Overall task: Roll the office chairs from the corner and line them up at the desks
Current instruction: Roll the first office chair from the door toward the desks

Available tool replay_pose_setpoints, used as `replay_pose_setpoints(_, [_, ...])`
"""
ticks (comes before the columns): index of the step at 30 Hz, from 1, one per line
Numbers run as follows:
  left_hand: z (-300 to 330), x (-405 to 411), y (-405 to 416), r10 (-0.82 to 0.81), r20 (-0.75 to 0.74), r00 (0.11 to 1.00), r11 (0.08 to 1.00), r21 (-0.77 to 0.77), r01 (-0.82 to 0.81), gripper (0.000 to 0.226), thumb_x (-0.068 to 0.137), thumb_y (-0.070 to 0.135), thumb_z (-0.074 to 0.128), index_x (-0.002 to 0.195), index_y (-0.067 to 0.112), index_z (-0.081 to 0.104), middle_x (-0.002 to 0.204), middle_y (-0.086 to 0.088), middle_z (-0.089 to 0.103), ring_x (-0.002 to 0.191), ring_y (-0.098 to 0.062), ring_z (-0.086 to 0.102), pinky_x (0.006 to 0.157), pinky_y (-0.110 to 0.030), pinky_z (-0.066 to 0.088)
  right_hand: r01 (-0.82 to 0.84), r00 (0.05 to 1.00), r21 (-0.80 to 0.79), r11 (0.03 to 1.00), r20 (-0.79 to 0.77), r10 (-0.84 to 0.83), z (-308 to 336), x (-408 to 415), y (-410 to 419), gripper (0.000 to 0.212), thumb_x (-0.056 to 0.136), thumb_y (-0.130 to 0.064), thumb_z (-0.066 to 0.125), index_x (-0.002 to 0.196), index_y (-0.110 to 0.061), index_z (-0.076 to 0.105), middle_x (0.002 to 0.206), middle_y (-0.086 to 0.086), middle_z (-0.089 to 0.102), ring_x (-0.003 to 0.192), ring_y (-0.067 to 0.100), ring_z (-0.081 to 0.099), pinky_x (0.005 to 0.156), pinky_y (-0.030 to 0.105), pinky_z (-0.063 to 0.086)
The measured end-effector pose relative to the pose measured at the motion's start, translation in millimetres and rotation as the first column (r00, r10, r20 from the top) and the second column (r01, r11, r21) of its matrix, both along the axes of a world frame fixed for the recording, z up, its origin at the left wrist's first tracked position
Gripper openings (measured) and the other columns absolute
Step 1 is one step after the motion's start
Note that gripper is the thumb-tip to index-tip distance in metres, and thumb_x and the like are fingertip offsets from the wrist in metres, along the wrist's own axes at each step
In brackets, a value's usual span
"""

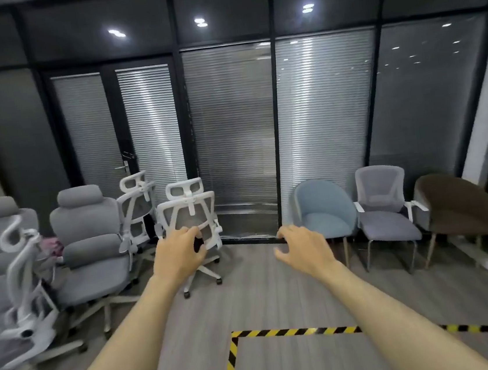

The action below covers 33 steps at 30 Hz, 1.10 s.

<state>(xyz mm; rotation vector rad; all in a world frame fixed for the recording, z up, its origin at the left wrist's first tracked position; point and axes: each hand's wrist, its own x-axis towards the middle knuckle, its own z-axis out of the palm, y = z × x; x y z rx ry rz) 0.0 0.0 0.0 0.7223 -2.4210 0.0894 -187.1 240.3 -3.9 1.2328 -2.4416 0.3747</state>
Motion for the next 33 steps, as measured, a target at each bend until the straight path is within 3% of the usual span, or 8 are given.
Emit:
replay_pose_setpoints(16, [-37,-158,-168,0.080,0.199,0.977,0.988,0.114,-0.104,0.029,0.089,0.037,0.058,0.117,0.027,0.061,0.114,0.006,0.064,0.110,-0.021,0.059,0.079,-0.037,0.048,-0.164,0.984,0.090,0.982,0.084,0.156,-51,-178,-211,0.039,0.091,-0.053,0.053,0.119,-0.026,0.059,0.115,-0.007,0.065,0.110,0.020,0.063,0.081,0.036,0.051])
replay_pose_setpoints(24, [-77,-205,-318,0.138,0.216,0.967,0.978,0.122,-0.167,0.022,0.088,0.039,0.055,0.104,0.025,0.058,0.112,0.005,0.063,0.104,-0.024,0.059,0.070,-0.034,0.036,-0.235,0.968,0.097,0.967,0.115,0.224,-69,-240,-382,0.034,0.091,-0.048,0.051,0.114,-0.025,0.061,0.112,-0.007,0.065,0.106,0.020,0.064,0.078,0.036,0.052])
replay_pose_setpoints(28, [-90,-232,-406,0.140,0.200,0.970,0.971,0.166,-0.174,0.025,0.084,0.040,0.055,0.106,0.029,0.061,0.108,0.008,0.064,0.104,-0.020,0.060,0.070,-0.033,0.040,-0.233,0.969,0.121,0.965,0.107,0.221,-77,-272,-468,0.034,0.093,-0.047,0.051,0.115,-0.025,0.062,0.114,-0.007,0.065,0.104,0.020,0.065,0.073,0.035,0.045])
replay_pose_setpoints(33, [-91,-272,-511,0.114,0.208,0.971,0.978,0.150,-0.147,0.023,0.085,0.037,0.055,0.104,0.026,0.062,0.104,0.005,0.065,0.103,-0.021,0.061,0.069,-0.034,0.045,-0.226,0.967,0.105,0.968,0.146,0.210,-75,-311,-566,0.034,0.092,-0.045,0.052,0.119,-0.024,0.060,0.117,-0.005,0.065,0.108,0.023,0.065,0.080,0.038,0.052])
